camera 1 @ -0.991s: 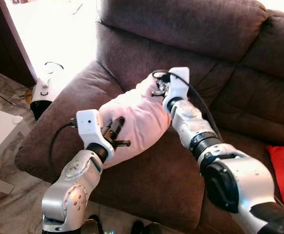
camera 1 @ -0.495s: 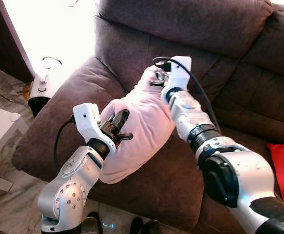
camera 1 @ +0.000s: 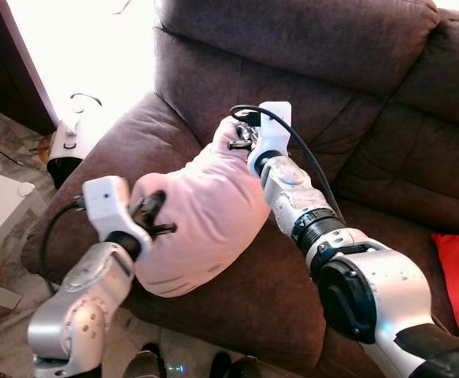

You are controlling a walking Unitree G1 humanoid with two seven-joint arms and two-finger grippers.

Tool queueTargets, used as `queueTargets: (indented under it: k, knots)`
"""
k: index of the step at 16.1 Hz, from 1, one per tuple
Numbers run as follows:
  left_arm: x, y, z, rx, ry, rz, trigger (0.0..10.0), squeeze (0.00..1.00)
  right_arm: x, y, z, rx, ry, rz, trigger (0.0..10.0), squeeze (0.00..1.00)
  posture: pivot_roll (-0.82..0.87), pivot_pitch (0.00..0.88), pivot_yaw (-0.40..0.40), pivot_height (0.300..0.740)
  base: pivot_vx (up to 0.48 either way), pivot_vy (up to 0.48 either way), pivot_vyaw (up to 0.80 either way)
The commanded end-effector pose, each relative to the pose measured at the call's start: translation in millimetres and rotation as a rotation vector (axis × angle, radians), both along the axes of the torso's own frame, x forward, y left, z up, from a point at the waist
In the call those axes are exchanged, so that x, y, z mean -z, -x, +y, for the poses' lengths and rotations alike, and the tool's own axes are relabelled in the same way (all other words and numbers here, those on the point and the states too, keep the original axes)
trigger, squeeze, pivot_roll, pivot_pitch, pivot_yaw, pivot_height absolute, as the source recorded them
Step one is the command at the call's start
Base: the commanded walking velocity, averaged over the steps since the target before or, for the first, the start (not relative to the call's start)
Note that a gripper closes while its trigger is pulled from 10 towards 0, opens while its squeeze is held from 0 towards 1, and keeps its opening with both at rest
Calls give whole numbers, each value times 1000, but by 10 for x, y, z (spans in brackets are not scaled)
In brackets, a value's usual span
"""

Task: Move the pillow to the sofa from floor

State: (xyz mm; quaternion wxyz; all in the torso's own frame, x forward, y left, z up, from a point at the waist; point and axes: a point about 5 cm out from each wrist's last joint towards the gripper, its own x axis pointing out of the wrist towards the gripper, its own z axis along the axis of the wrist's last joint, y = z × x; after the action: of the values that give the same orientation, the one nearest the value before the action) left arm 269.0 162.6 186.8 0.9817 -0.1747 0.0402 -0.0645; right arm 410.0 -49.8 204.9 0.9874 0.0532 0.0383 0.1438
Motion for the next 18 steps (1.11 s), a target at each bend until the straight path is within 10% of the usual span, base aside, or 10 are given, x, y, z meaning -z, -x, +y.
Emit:
queueTargets:
  k: [1,8,18]
  knots:
    - [-10,-27,35,-29,-12,-7,10000,0,172,55,57,-37,23,52,10000,0,308,222,-199,740,0,0,0]
    - [33,-80,265,-239,-109,12,10000,0,386,123,54,-46,24,102,10000,0,308,226,-189,740,0,0,0]
    - [93,-71,237,-215,-118,27,10000,0,442,149,75,-54,18,115,10000,0,311,223,-186,740,0,0,0]
